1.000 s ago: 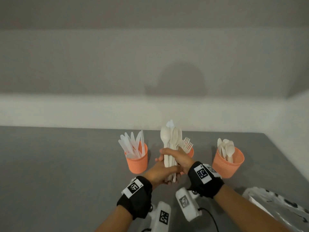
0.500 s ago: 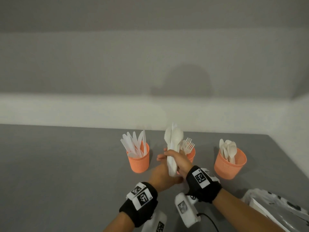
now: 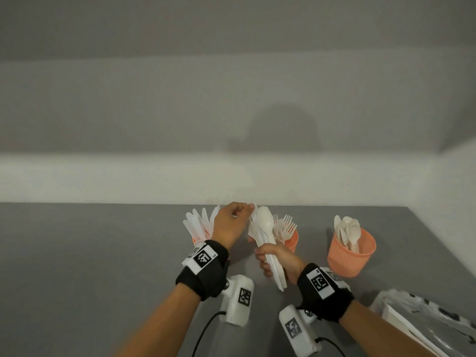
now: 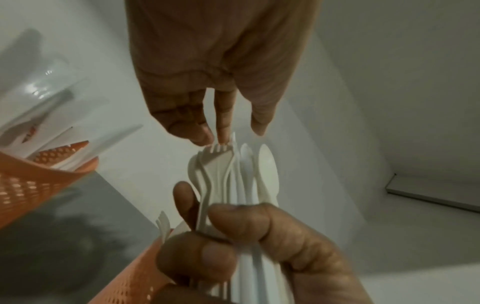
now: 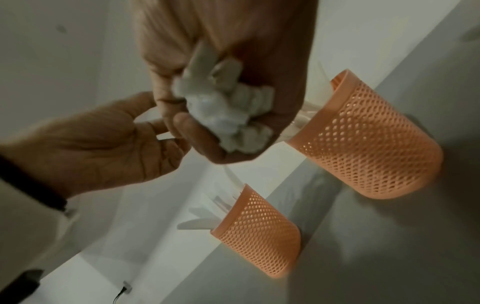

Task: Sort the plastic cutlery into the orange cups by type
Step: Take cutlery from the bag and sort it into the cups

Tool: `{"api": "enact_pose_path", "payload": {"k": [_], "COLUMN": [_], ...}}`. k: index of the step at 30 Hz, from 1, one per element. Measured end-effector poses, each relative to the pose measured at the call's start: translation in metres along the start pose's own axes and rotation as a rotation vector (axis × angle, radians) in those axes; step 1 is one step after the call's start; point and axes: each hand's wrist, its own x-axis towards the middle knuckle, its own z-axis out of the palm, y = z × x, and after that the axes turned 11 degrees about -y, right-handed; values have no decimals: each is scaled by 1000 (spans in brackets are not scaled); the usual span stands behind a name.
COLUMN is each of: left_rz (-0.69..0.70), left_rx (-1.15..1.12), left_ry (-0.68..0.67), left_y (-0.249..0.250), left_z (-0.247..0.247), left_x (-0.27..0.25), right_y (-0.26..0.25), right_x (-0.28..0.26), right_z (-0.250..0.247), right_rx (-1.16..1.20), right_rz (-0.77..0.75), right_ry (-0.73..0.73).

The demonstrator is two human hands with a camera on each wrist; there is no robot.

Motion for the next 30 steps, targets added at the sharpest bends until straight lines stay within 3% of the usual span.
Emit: {"api": "enact_pose_path", "payload": {"k": [7,18,23,30], "left_rz": [-108,-126,-159,-213], "left_rx": [55,-148,-225,-120], "left_ry": [37,-29,-25,1], "left_y": [-9,-10,-11,-14], "left_z": [1,1,5,26], "left_x": [15,22,16,1], "right_y": [-3,1,7,17], "right_x": [-6,-2,3,22], "right_z": [-4,-10,-11,-3], "right_rx": [-116,103,67,-133], "right_rz": [9,-25,-95,-306], "right_ry": [-28,74,163,407]}}
